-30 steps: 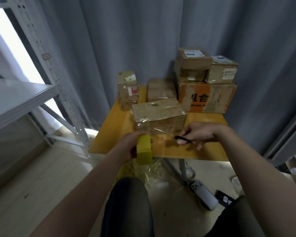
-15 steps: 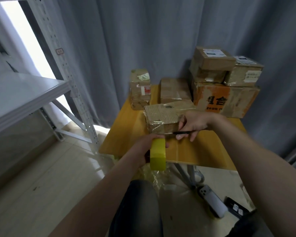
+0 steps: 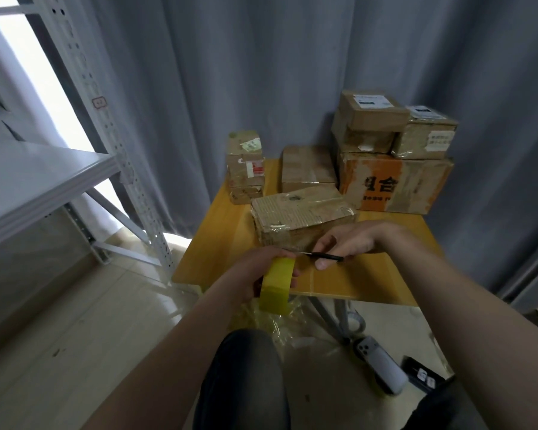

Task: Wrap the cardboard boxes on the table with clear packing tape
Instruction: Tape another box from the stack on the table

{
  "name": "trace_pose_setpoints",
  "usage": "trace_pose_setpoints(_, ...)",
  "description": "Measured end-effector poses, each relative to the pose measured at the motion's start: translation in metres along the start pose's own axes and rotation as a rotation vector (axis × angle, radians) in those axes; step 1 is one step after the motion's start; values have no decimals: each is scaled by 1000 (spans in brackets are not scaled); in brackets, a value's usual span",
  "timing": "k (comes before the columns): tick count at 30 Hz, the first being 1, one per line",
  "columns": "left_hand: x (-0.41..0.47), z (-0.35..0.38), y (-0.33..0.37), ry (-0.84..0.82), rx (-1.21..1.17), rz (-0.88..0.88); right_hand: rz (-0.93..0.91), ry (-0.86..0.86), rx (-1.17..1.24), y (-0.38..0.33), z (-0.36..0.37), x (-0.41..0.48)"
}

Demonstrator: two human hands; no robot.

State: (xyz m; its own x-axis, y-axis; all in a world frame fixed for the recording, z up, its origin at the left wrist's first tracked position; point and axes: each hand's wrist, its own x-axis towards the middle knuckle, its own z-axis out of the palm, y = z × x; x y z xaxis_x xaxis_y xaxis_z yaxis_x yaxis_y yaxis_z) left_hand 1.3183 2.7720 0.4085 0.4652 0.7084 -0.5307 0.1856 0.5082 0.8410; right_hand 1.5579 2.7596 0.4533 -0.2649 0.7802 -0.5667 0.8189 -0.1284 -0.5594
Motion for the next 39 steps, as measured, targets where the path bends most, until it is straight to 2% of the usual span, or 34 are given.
trace_pose_setpoints(4, -2, -1, 6, -39, 66, -35, 25, 20, -60, 2, 0, -3)
trace_pose_setpoints(11, -15, 6, -4, -121, 125, -76, 120, -72, -113, 8, -2, -7)
trace_pose_setpoints(16, -28, -5, -5, -161, 109, -100, 290, -29, -286, 22, -1, -2)
trace_pose_setpoints(19, -31, -12, -7, -150, 139, -111, 346, 70, -325, 33, 7, -8)
trace_pose_setpoints(22, -30, -13, -11, -138, 143, -117, 426, 195, -464, 42, 12, -15)
trace_pose_setpoints(24, -31, -14, -8, -111, 146, -100, 447, 272, -454, 48, 9, -16)
trace_pose_setpoints(25, -33, -15, -4, -90, 138, -83, 424, 363, -433, 50, 8, -16)
trace_pose_setpoints(27, -36, -18, 7, -11, 111, -26, 298, 671, -392, 50, 7, -17)
trace_pose_setpoints(29, -39, -23, 20, 103, 108, 55, 98, 1016, -381, 36, 10, -16)
trace_pose_setpoints(30, -40, -25, 25, 159, 121, 89, -17, 1102, -370, 23, 13, -14)
trace_pose_setpoints(31, -38, -29, 29, 215, 126, 121, -135, 1111, -350, 9, 16, -12)
trace_pose_setpoints(34, -26, -38, 28, 349, 134, 190, -380, 907, -387, -21, 22, 6)
trace_pose_setpoints(37, -16, -43, 22, 446, 200, 215, -454, 689, -486, -25, 21, 36)
trace_pose_setpoints(39, -9, -45, 21, 492, 229, 225, -436, 621, -550, -20, 22, 51)
